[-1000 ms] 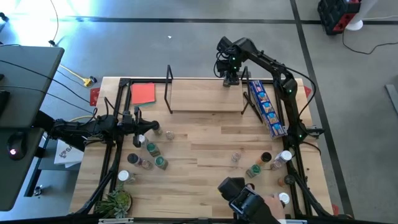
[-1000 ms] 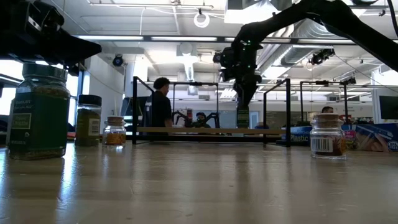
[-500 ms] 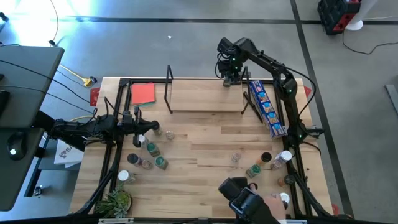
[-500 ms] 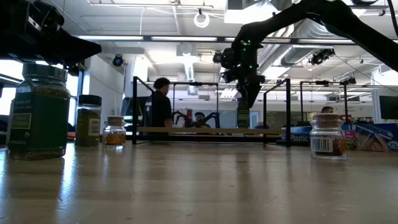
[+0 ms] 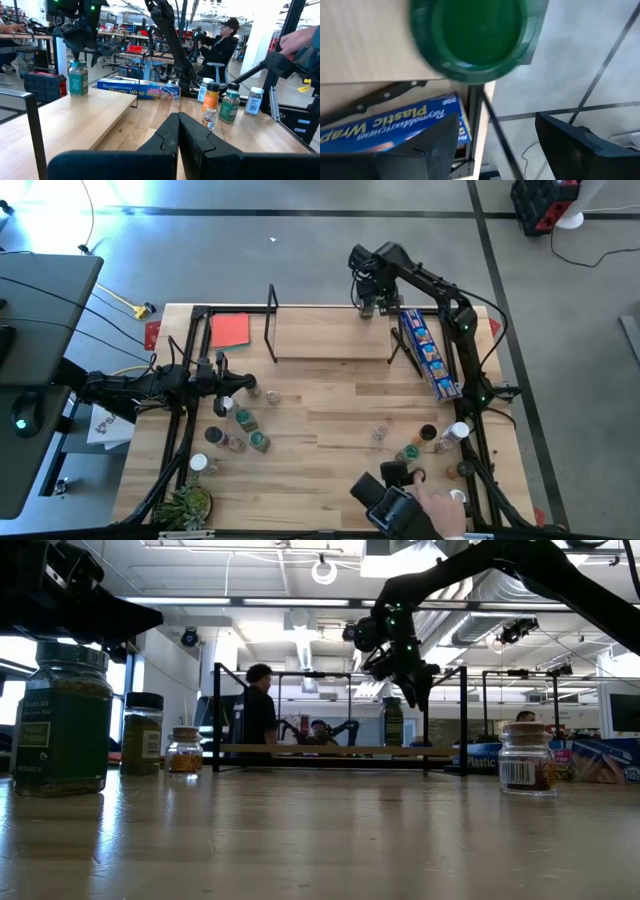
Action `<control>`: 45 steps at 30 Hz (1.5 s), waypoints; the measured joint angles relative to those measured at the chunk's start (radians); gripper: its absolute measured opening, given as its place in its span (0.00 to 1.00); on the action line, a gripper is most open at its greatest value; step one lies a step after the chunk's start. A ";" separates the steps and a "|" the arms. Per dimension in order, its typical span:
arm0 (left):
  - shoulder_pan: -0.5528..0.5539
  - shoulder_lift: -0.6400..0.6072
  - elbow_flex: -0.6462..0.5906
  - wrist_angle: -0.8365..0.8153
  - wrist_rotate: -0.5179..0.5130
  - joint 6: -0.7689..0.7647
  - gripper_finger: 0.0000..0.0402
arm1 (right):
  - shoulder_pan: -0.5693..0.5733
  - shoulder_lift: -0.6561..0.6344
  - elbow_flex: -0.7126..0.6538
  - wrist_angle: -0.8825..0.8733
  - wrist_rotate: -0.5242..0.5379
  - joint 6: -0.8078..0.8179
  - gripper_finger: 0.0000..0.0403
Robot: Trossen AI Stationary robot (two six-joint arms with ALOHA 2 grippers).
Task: Shelf spices
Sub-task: Put the green seasoning bottle on the shelf aligned with the other green seasoning bottle
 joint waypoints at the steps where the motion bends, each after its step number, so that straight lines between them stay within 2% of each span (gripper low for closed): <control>1: 0.000 0.000 0.000 0.000 0.000 0.000 0.00 | 0.003 -0.002 0.000 -0.002 0.008 -0.004 0.64; 6: 0.000 0.000 0.000 0.001 0.025 -0.001 0.00 | 0.014 -0.056 0.000 0.010 0.123 0.035 0.64; 12: 0.000 0.000 0.000 0.008 0.031 0.000 0.00 | 0.041 -0.208 0.000 0.073 0.182 0.093 0.64; 15: 0.000 0.000 0.000 0.026 0.028 0.000 0.00 | 0.082 -0.301 0.000 0.089 0.162 0.164 0.64; 18: 0.000 0.000 0.000 0.032 0.027 0.000 0.00 | 0.161 -0.393 0.000 0.062 0.050 0.298 0.64; 21: 0.000 0.000 0.000 0.047 0.027 0.001 0.00 | 0.294 -0.467 0.002 -0.031 -0.094 0.469 0.64; 24: 0.000 0.000 0.000 0.047 0.027 0.002 0.00 | 0.484 -0.502 0.002 -0.094 -0.173 0.662 0.62; 29: 0.000 0.000 0.000 0.046 0.027 0.002 0.00 | 0.839 -0.515 0.000 -0.070 -0.177 0.969 0.60; 34: 0.000 0.000 0.000 0.045 0.035 0.002 0.00 | 1.124 -0.480 0.000 -0.078 -0.067 1.412 0.60; 39: 0.000 0.000 0.000 0.029 0.070 -0.019 0.00 | 1.302 -0.418 0.000 -0.082 -0.060 1.931 0.60; 45: 0.000 0.001 0.001 -0.037 0.121 -0.135 0.00 | 1.424 -0.343 0.000 -0.090 -0.079 2.284 0.60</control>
